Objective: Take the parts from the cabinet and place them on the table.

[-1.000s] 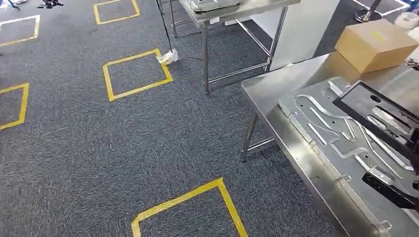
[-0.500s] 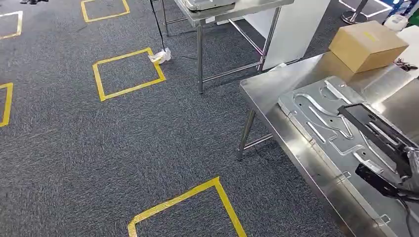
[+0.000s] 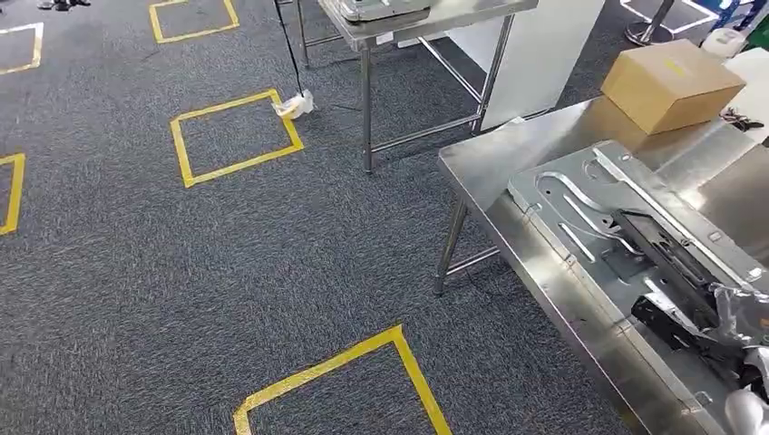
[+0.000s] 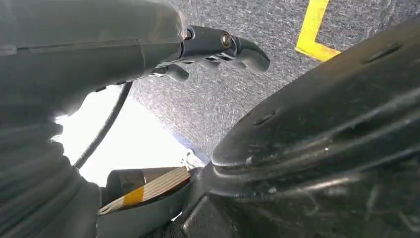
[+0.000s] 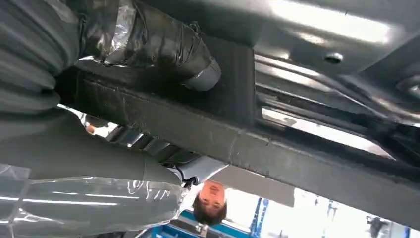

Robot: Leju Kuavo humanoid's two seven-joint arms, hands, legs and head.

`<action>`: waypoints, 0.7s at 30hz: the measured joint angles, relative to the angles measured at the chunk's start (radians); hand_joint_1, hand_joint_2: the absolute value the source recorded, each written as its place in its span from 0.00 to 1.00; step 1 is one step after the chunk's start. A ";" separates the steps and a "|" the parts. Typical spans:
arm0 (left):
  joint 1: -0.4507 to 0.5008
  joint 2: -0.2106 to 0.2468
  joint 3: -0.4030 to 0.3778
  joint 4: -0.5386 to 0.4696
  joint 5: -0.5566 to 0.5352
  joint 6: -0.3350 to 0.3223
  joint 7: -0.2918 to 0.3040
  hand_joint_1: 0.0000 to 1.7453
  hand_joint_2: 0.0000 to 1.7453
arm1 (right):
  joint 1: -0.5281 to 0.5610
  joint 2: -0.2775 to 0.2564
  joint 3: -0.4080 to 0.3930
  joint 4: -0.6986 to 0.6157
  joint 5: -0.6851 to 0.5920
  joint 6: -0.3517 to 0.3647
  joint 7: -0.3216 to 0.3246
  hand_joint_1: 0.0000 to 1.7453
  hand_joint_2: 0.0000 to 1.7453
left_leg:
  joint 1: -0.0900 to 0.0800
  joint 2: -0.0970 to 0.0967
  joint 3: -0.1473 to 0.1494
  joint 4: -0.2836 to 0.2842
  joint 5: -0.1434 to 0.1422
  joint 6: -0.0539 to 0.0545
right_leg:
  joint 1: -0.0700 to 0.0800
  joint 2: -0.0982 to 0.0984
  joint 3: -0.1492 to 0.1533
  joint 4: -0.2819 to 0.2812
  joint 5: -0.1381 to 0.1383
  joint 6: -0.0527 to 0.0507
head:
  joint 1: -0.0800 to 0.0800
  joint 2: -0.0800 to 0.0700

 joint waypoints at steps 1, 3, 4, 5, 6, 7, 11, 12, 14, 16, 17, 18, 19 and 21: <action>0.000 0.000 0.000 0.000 0.001 -0.002 0.000 0.00 1.00 | -0.006 0.006 0.002 0.014 0.000 -0.002 -0.001 1.00 1.00 | 0.000 0.000 0.000 0.000 0.000 0.000 | 0.000 0.000 0.001 0.000 0.000 0.000 | 0.000 0.000; 0.000 0.000 0.000 0.000 0.002 -0.005 0.000 0.00 1.00 | -0.016 0.013 0.003 0.036 -0.001 -0.004 -0.002 1.00 1.00 | 0.000 0.000 0.002 0.000 0.000 0.000 | 0.000 0.000 0.002 0.000 0.000 0.000 | 0.000 0.000; 0.000 0.000 0.000 0.000 0.002 -0.005 0.000 0.00 1.00 | -0.020 0.016 0.004 0.046 -0.001 -0.004 -0.002 1.00 1.00 | 0.000 0.000 0.003 0.000 0.000 0.000 | 0.000 0.000 0.003 0.000 0.000 0.000 | 0.000 0.000; 0.000 0.000 0.000 0.000 0.002 -0.006 0.000 0.00 1.00 | -0.023 0.018 0.005 0.053 -0.001 -0.004 -0.002 1.00 1.00 | 0.000 0.000 0.004 0.000 0.000 0.000 | 0.000 0.000 0.004 0.000 0.000 0.000 | 0.000 0.000; 0.001 0.000 0.000 0.000 0.002 -0.006 0.000 0.00 1.00 | -0.026 0.021 0.005 0.059 -0.001 -0.004 -0.002 1.00 1.00 | 0.000 0.000 0.004 0.000 0.000 0.000 | 0.000 0.000 0.005 0.000 0.000 0.000 | 0.000 0.000; 0.001 0.000 0.000 0.000 0.002 -0.006 0.000 0.00 1.00 | -0.029 0.023 0.005 0.064 -0.001 -0.004 -0.002 1.00 1.00 | 0.000 0.000 0.005 0.000 0.000 0.000 | 0.000 0.000 0.006 0.000 0.000 0.000 | 0.000 0.000; 0.001 0.001 0.000 0.000 0.003 -0.010 0.000 0.00 1.00 | -0.038 0.030 0.006 0.087 -0.001 -0.002 -0.002 1.00 1.00 | 0.000 0.000 0.008 0.000 0.000 0.000 | 0.000 0.000 0.009 0.000 0.001 0.001 | 0.000 0.000; 0.001 0.001 0.000 0.000 0.003 -0.010 -0.001 0.00 1.00 | -0.038 0.032 0.007 0.093 -0.002 -0.002 -0.002 0.00 0.00 | 0.000 0.000 0.008 0.000 0.000 0.000 | 0.000 0.000 0.009 0.000 0.001 0.001 | 0.000 0.000; 0.001 0.001 0.000 0.000 0.004 -0.011 -0.001 0.00 1.00 | -0.038 0.035 0.008 0.108 -0.007 0.003 -0.002 0.00 0.00 | 0.000 0.000 0.009 0.000 0.000 0.000 | 0.000 0.000 0.010 -0.001 0.001 0.001 | 0.000 0.000; 0.002 0.001 0.000 0.000 0.004 -0.011 0.002 0.00 1.00 | -0.036 0.039 0.009 0.124 -0.009 0.000 -0.002 0.00 0.00 | 0.000 0.000 0.009 0.000 0.000 0.000 | 0.000 0.000 0.010 -0.001 0.001 0.001 | 0.000 0.000; 0.001 0.002 -0.001 0.000 0.003 -0.010 0.005 0.00 1.00 | -0.037 0.040 0.009 0.132 -0.011 -0.003 -0.003 0.00 0.00 | 0.000 0.000 0.009 0.000 0.000 0.000 | 0.001 0.000 0.011 -0.001 0.001 0.001 | 0.000 0.000; 0.000 0.002 -0.002 0.000 0.003 -0.005 0.008 0.00 1.00 | -0.037 0.041 0.009 0.140 -0.013 -0.007 -0.005 0.00 0.00 | 0.000 0.000 0.010 0.000 0.000 0.000 | 0.001 0.000 0.011 -0.002 0.001 0.001 | 0.000 0.000; 0.000 0.002 -0.002 0.000 0.004 0.001 0.008 0.00 0.00 | -0.034 0.043 0.009 0.144 -0.016 -0.015 -0.008 0.00 0.00 | 0.000 0.000 0.010 0.000 0.000 0.000 | 0.001 0.000 0.011 -0.002 0.001 0.001 | 0.000 0.000; 0.002 0.002 -0.003 0.000 0.005 0.009 0.011 0.00 0.00 | -0.034 0.043 0.008 0.144 -0.020 -0.025 -0.014 0.00 0.00 | 0.000 0.000 0.010 0.000 0.000 0.000 | 0.001 0.001 0.011 -0.002 0.001 0.001 | 0.000 0.000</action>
